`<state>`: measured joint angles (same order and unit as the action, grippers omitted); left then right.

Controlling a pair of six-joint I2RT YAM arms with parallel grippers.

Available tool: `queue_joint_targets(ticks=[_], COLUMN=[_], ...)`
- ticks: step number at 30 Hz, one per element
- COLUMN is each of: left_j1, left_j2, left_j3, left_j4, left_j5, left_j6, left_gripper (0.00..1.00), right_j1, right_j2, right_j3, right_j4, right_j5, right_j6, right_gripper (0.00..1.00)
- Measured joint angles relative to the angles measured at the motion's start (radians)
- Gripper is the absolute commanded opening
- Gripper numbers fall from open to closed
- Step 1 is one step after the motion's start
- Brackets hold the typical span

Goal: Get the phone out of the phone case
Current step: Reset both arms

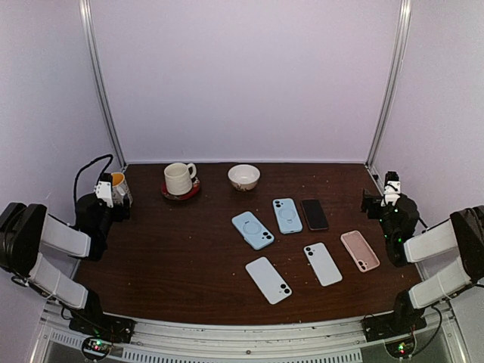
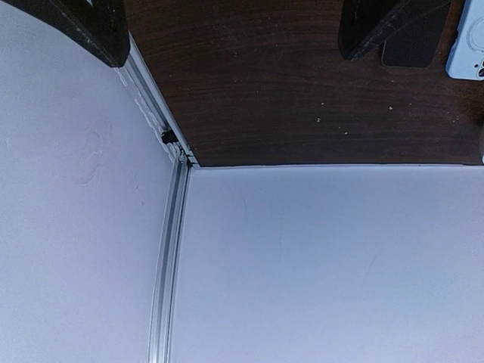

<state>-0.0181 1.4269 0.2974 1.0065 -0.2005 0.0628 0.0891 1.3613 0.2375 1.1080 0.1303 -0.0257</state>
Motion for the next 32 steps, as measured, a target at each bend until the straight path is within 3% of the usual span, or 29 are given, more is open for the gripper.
queue_joint_targets(ticks=[32], left_j1=[0.000], left_j2=[0.000], left_j3=[0.000], left_j4=[0.000], left_j5=[0.000], left_j6=[-0.002], left_gripper=[0.97], right_j1=[0.000], right_j2=[0.000], right_j3=[0.008], right_j4=[-0.017], right_j5=[-0.004], right_j6=[0.000], right_gripper=[1.00])
